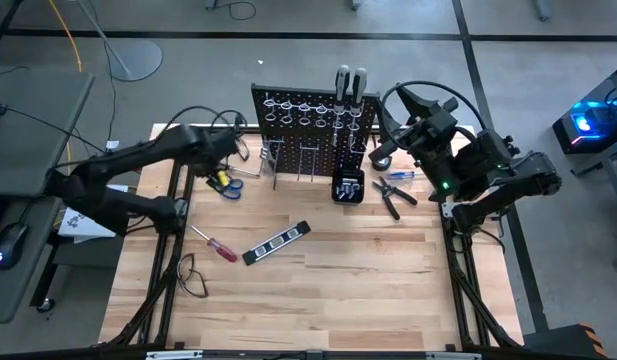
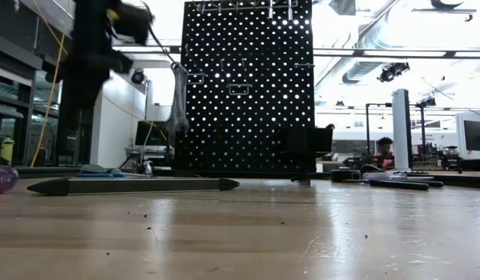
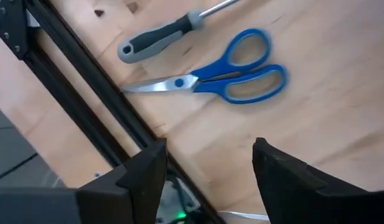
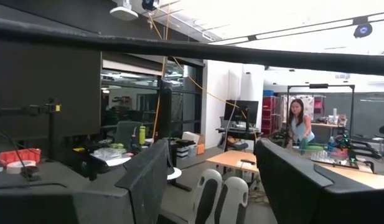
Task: Hang tools onto peg board
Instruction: Hang the gray screwdriver on the pegboard
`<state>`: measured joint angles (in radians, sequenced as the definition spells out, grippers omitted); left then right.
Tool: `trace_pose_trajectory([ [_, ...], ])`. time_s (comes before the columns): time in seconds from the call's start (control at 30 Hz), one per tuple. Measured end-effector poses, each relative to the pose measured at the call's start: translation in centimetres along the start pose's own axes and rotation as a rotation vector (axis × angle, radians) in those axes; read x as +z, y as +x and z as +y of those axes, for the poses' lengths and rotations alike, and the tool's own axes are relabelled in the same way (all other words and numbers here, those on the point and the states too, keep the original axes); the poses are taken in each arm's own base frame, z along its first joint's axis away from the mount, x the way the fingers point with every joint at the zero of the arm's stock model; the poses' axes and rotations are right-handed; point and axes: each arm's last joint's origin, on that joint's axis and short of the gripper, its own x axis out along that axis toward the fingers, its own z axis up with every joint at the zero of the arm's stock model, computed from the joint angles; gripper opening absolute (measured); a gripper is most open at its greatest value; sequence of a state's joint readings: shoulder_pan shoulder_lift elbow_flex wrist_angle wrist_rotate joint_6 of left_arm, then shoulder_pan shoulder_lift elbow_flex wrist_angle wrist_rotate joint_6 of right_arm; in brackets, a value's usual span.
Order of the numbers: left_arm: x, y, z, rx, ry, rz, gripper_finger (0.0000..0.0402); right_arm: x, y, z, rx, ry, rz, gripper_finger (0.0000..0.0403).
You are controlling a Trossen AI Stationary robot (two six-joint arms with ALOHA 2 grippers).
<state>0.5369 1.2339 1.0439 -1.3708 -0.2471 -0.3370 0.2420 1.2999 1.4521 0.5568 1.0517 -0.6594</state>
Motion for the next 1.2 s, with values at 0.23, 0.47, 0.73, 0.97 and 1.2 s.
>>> trace_pose_trajectory([
  [0.23,3.0,3.9,1.2,0.064,0.033,0.199,0.0211,-0.2,0.0,-0.1,-0.038,-0.01,0.037,0.0232],
  [0.47,4.4,4.9,2.9,0.048,0.021,0.136,0.0211,-0.4,0.0,0.0,-0.051,-0.032,0.062,0.0232],
  [0.73,6.0,6.7,2.9,-0.025,0.356,0.127,0.0211,-0.6,0.0,0.0,-0.075,-0.054,0.093,0.0232],
  [0.97,7.1,9.1,2.6,0.057,0.576,0.213,0.0211,-0.7,0.0,0.0,-0.107,-0.058,0.118,0.0232],
  [1.2,8.1,11.8,2.2,0.074,0.713,0.296,0.0211,-0.7,-0.1,-0.1,-0.122,-0.059,0.129,0.0232],
])
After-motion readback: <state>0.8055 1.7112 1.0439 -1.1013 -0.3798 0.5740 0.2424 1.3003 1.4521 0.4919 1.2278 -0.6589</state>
